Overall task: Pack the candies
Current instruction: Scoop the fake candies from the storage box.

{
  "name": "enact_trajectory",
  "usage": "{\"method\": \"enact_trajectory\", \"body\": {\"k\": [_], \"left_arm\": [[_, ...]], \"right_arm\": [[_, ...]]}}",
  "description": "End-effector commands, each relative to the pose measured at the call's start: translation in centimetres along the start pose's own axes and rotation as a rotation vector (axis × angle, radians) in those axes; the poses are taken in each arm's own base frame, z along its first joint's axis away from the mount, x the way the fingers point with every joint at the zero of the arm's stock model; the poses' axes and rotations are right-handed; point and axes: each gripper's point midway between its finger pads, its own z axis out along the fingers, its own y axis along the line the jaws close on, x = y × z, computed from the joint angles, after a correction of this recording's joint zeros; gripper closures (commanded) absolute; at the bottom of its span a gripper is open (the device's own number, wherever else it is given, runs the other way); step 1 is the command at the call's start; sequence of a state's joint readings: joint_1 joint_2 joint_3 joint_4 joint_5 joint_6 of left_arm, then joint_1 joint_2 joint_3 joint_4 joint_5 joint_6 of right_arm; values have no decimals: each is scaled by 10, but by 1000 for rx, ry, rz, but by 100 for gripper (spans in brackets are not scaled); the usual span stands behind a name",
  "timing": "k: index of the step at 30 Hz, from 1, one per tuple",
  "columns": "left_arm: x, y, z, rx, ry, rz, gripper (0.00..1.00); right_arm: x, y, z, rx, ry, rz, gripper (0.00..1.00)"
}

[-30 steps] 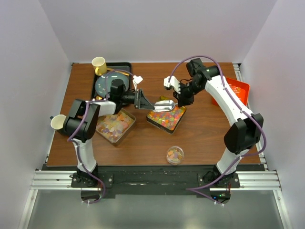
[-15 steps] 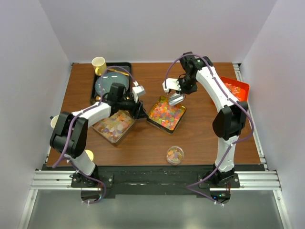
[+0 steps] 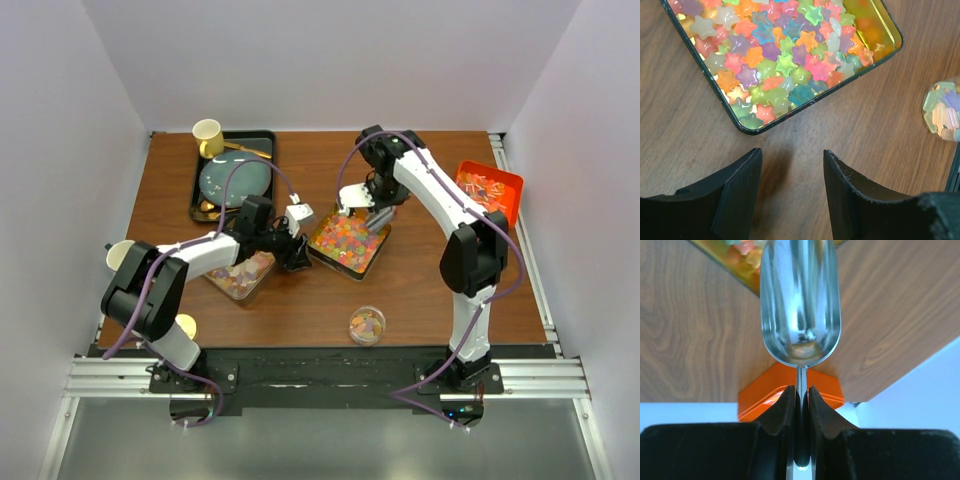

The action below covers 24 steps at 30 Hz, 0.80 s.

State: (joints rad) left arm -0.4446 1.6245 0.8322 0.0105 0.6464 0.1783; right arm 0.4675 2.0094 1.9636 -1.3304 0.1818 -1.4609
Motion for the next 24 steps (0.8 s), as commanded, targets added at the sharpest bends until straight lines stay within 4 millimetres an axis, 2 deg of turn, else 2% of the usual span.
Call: {"method": "enact_trajectory", "body": {"k": [1,7,10,18,24], "left_arm": [[-16,7,-1,-39,-74,5,43],[-7,8,7,-25,-75,-6,44],[-1,6,10,-9,-76,5,45],[8,-3,16,41,-78,-10,46],[11,-11,19,85,-91,-10,46]], "right_arm": [[8,34,-9,-95,113,-15,100],[-5,42,9,-122,133,67,100],[-20,49,16,-168,76,153,100],[-43,57,29,-204,-3,348,100],[-52,66,30,-222,-71,317,100]]}}
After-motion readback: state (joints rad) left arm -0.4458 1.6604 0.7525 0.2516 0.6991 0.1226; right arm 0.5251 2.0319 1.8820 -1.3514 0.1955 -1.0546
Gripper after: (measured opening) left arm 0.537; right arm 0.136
